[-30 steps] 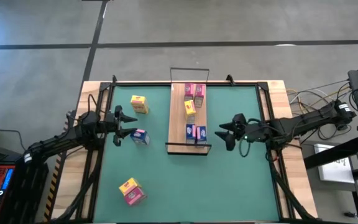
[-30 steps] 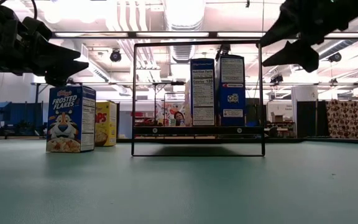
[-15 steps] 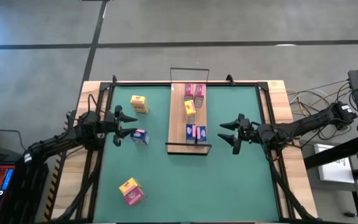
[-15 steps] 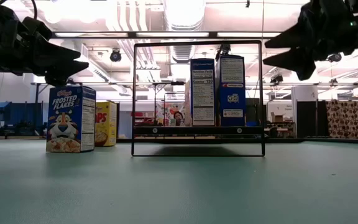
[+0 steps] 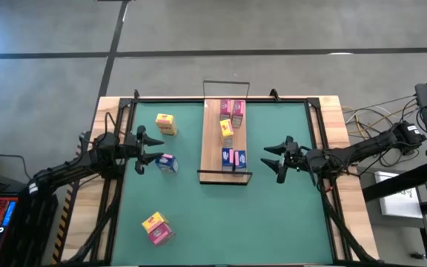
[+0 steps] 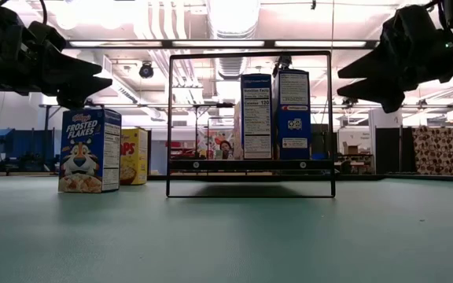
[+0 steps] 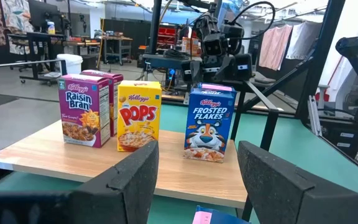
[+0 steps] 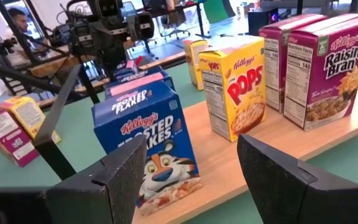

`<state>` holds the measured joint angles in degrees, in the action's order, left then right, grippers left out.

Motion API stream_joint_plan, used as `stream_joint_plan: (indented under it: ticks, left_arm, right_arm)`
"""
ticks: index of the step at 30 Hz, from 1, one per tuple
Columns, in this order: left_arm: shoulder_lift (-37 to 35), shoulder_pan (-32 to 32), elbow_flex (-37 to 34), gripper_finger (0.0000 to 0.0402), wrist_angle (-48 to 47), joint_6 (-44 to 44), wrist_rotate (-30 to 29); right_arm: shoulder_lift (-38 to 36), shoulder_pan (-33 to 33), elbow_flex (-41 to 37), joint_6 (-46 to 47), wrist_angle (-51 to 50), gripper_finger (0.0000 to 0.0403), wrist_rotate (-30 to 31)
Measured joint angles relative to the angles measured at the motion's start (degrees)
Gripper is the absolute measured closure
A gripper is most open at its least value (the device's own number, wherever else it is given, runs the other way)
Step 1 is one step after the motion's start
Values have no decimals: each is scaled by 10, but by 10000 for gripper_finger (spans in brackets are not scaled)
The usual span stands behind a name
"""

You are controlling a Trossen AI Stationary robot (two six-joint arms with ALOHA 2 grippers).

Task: Stack cereal on shelf
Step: Put the top yellow cereal box on the shelf

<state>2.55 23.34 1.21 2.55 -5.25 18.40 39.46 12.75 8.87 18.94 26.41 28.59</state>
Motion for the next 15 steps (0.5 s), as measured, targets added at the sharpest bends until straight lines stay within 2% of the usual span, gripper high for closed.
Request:
stream_joint_plan:
  ticks: [15]
  left_arm:
    - [0, 0, 0, 198, 0, 0, 0]
  right_arm:
    - [4, 0, 10, 1, 0, 163, -4]
